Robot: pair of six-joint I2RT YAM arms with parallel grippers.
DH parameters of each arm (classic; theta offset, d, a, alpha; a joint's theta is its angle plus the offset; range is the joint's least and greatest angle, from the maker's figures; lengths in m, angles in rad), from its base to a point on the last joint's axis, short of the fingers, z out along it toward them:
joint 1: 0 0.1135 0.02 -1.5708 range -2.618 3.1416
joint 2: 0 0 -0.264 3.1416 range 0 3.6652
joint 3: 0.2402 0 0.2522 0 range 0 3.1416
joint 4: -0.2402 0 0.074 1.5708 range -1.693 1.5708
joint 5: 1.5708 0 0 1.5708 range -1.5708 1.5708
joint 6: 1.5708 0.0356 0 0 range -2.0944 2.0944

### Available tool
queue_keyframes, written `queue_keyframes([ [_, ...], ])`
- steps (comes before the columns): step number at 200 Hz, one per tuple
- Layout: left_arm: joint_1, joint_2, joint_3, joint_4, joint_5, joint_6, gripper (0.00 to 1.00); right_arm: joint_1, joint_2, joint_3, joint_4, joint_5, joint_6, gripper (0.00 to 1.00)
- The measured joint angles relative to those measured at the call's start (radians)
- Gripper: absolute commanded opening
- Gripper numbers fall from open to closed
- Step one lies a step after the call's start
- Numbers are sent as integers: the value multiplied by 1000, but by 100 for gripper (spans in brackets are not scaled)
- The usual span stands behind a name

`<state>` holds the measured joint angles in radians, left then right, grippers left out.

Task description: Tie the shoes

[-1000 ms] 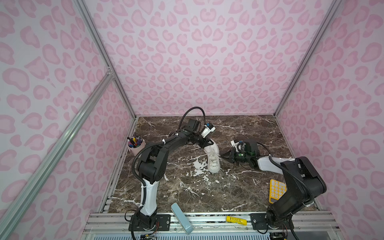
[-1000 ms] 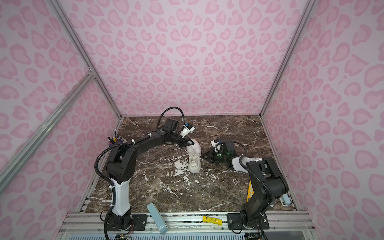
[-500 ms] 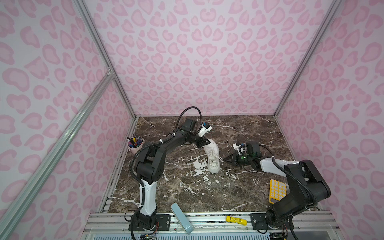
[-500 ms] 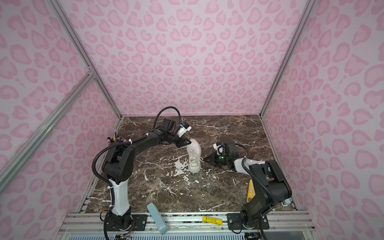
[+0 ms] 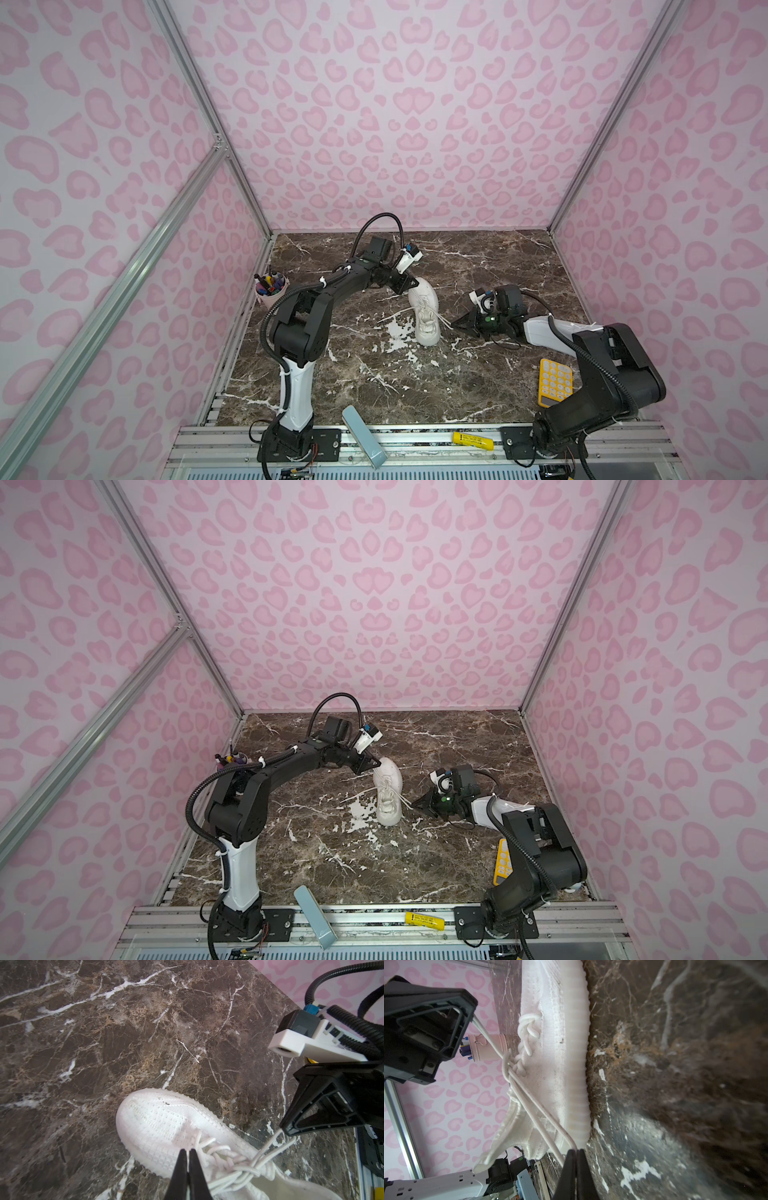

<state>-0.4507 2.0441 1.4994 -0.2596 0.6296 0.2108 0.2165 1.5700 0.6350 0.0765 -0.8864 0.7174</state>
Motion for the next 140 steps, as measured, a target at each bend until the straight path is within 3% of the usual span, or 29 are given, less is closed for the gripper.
queue_keyframes([
  [140, 5, 28, 10, 0, -60, -28, 3, -18, 3, 3, -46, 23, -26, 0],
])
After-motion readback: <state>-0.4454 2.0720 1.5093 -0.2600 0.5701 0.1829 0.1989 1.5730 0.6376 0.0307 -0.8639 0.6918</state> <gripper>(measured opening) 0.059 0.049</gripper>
